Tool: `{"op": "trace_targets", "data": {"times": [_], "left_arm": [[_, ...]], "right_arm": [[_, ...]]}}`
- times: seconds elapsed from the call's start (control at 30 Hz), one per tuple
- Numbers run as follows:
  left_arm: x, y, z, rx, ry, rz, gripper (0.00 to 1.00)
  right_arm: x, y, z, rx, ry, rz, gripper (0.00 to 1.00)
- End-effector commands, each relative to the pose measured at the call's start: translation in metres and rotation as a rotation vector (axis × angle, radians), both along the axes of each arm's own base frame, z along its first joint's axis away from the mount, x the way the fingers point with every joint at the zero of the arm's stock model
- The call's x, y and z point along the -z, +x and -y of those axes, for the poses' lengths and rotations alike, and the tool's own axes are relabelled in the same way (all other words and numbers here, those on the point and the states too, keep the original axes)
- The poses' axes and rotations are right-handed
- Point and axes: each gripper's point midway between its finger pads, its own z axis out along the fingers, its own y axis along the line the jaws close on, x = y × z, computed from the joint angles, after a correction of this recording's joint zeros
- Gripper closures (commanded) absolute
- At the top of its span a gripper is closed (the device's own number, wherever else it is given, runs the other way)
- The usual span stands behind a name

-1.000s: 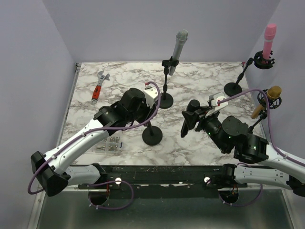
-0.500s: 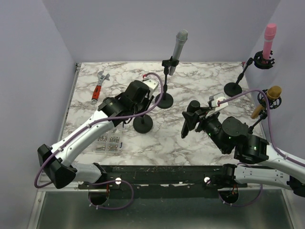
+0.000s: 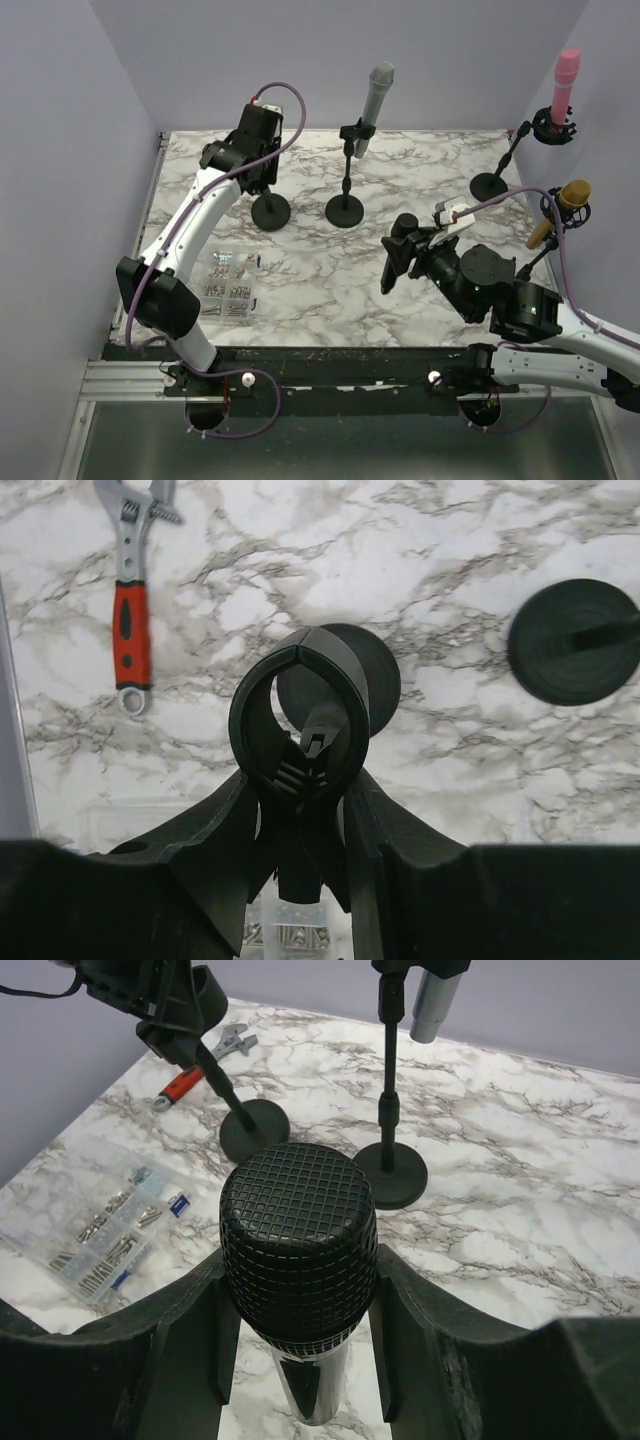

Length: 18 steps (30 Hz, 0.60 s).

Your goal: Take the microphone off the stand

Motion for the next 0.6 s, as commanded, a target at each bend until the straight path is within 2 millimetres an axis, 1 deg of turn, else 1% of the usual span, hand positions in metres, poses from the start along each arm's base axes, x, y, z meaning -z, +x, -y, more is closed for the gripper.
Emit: {"op": "trace_targets", "data": {"times": [0.0,0.13,0.27,0.37,0.43,0.57], "left_arm": [[-0.01,0.009,-0.045,-0.116,0.01,0.013,1.0],[-0.011,0.013,-0.066,-0.155,0.027,0.037,1.0],[-0.004,0.015,-0.079,-0.187,0.026,0.022,1.0],[-0.002,0.017,-0.088,-0.203,0.005,0.009,1.0],[-0.002,0.018,-0.093,-0.213,-0.009,0.008,1.0],[0.003,0.02,-0.096,-0.22,-0.029,-0.006,1.0]], "right_arm": [[-0.006,0.001,-0.004,0.007,0.025,-0.014,0.91],[0.008,0.007,-0.022,0.011,-0.02,-0.046,0.91],[0.024,0.011,-0.051,-0.013,-0.063,-0.106,0.95],[0.039,0.011,-0.073,-0.04,-0.078,-0.161,0.99],[0.051,0.012,-0.086,-0.059,-0.096,-0.198,0.99],[0.069,0.018,-0.103,-0.075,-0.125,-0.247,0.99]]}}
